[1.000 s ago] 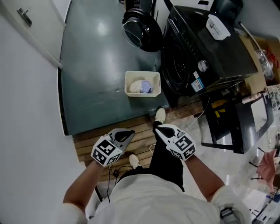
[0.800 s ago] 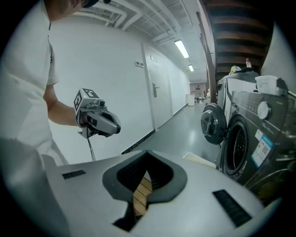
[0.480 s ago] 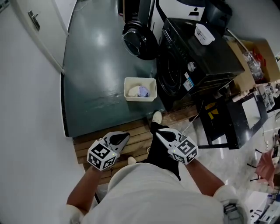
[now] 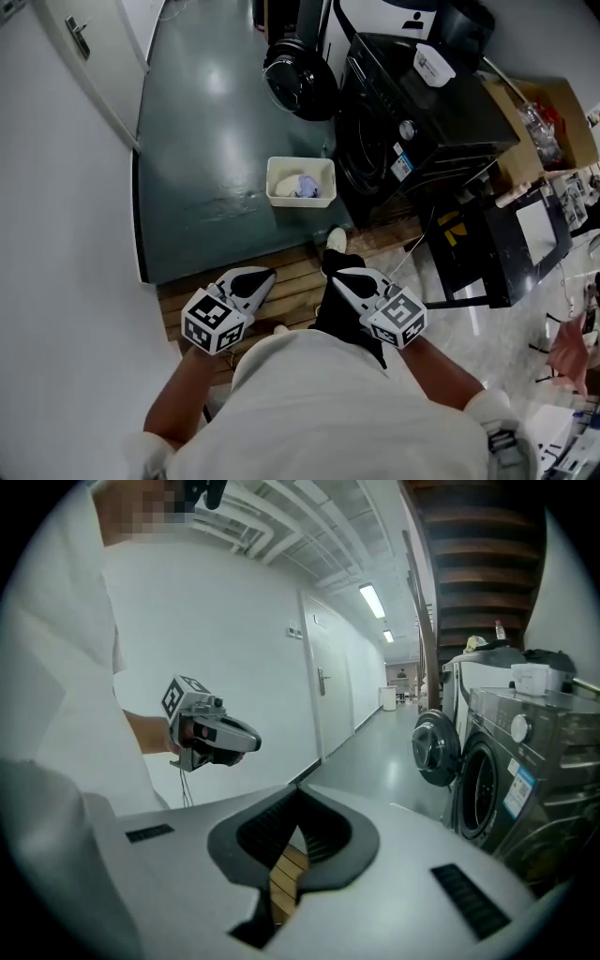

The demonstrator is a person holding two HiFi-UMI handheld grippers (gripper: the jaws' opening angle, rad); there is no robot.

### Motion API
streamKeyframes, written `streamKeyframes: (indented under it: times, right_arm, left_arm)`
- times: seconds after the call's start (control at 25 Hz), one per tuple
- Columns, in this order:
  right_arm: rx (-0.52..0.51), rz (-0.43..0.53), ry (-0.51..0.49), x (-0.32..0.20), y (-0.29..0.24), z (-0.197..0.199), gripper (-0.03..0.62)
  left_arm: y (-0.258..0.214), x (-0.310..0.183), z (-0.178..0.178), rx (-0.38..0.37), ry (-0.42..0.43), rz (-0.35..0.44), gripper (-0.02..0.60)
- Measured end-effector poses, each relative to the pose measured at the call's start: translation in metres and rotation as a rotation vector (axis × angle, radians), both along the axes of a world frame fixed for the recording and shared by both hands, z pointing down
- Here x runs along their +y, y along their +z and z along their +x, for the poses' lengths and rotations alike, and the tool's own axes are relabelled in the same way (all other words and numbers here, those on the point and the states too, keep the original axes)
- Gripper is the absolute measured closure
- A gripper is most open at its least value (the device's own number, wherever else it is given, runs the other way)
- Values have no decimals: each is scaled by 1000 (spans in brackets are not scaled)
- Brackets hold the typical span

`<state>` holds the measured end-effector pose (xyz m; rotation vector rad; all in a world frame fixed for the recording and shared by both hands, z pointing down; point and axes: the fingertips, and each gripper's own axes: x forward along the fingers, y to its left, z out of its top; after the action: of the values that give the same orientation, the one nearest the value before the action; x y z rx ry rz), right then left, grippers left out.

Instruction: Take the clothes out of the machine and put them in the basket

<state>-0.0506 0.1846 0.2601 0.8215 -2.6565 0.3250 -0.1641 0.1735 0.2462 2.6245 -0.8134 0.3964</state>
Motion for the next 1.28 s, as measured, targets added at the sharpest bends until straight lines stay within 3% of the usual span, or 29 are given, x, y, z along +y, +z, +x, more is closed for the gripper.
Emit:
streamKeyframes:
  times: [0.44, 1.28]
  right_arm:
    - [-55, 15, 24, 7, -15, -2, 589]
    - [-42, 25, 20, 16, -15, -10, 589]
  left_arm:
    - [1, 12, -6, -16, -14, 10, 583]
    - [21, 26, -21, 1, -54, -31, 583]
